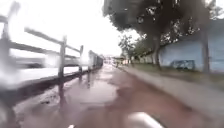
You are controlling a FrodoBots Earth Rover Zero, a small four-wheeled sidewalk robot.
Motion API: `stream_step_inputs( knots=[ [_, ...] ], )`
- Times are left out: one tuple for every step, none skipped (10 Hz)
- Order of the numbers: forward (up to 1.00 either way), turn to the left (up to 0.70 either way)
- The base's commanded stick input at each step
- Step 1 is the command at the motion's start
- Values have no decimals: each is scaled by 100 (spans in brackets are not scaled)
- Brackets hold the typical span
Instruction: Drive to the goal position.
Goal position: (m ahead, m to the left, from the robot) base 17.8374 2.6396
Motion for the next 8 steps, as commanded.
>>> stream_step_inputs(
  knots=[
    [100,0],
    [100,-7],
    [100,-19],
    [100,-31],
    [100,-28],
    [100,0],
    [100,-3],
    [100,-22]
  ],
)
